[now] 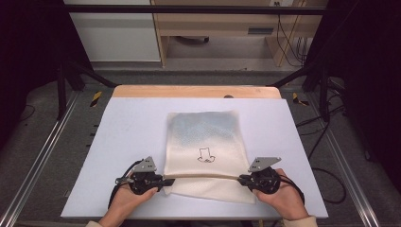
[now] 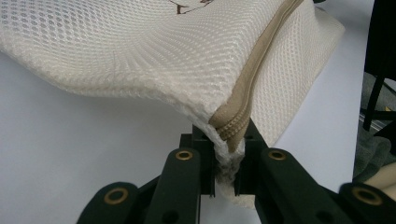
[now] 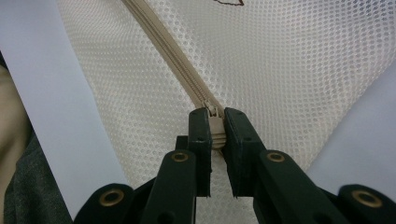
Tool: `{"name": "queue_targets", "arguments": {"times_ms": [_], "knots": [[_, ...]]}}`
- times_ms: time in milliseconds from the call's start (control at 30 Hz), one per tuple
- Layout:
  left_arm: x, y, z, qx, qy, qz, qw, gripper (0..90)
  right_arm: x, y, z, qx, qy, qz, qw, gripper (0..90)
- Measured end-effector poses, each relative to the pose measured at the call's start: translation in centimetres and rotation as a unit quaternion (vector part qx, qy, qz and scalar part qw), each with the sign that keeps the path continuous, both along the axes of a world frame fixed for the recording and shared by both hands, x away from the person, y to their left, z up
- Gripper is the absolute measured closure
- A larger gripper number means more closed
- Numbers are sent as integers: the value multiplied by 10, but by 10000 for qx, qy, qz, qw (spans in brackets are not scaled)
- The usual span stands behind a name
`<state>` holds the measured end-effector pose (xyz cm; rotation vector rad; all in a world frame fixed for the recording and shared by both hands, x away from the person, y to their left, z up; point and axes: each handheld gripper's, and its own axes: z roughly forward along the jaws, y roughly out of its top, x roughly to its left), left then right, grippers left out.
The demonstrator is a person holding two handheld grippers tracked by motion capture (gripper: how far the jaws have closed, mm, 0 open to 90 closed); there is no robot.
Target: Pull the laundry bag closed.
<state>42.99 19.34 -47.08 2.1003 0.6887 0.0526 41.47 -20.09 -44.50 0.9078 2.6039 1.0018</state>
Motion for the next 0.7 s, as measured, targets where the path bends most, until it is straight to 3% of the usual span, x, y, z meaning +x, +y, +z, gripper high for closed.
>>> {"name": "queue_targets", "arguments": {"times_ms": [700], "knots": [[0,1,2,1,-45,10,10000,820,0,-2,-1,-29,25,-51,10000,819]]}}
